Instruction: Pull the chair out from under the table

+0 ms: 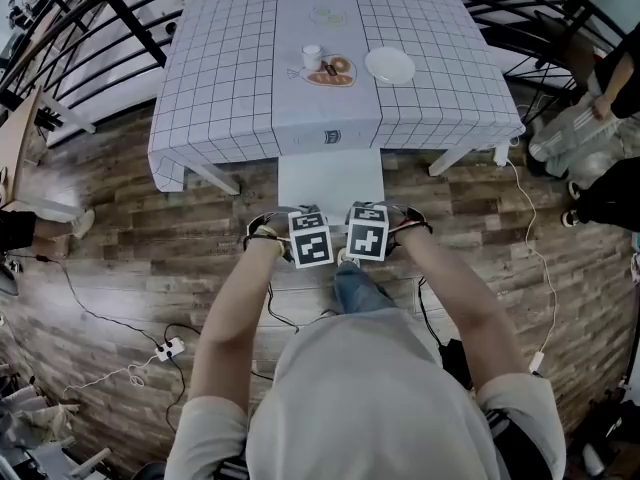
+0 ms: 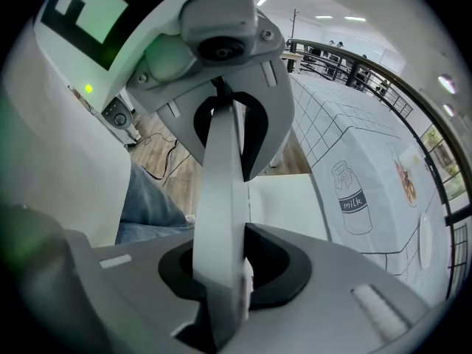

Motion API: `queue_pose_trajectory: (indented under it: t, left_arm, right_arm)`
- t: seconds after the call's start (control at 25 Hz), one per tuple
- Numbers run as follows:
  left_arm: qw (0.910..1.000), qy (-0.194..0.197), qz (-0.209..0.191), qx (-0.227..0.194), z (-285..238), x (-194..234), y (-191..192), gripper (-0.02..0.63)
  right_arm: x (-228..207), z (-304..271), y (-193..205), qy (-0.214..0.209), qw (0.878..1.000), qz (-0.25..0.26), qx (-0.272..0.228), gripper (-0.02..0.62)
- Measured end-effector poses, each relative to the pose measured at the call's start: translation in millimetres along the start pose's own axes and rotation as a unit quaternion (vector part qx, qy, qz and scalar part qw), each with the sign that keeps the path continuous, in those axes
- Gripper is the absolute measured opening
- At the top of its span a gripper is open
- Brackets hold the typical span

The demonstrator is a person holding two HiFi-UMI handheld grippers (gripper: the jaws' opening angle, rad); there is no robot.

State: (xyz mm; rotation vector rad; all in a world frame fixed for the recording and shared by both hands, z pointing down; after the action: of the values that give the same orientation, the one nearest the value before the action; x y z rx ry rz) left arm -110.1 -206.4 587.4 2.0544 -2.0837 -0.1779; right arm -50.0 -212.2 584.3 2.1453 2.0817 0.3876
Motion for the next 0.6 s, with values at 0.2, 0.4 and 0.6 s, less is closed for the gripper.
queue_pose_trajectory:
  t: [0.2,0.4,0.6]
  left_arm:
    - [1.0000,0.001,0.003,-0.001,-2.0,-12.7,-3.2,0.078]
    - [1.0000,-0.001,0.003,-0.001,-3.0,-22.3,-2.3,0.078]
    - [1.0000,0.000,0.003,-0.002,-4.2,-31.7,-4.0,0.078]
  right_arm:
    - [12.4,1.7,2.8,-0.002,1.000,0.004,-0.001,0.074]
    - [21.9,2.2,2.0,-0.001,1.000,0.003,0.000,0.074]
    - [31.4,3.3,3.5,-0.002,1.000,0.004,0.000,0.074]
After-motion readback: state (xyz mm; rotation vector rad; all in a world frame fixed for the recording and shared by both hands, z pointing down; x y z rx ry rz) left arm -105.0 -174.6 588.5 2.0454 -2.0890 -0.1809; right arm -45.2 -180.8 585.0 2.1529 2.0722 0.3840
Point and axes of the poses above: the fingertips, and each gripper's own axes: z backward along the fingers, x to its left, y out of its underside, the point moved 6 cm from there along z, backward along the fingers, and after that the axes turned 6 degrees about y, right-handed, at the moved point
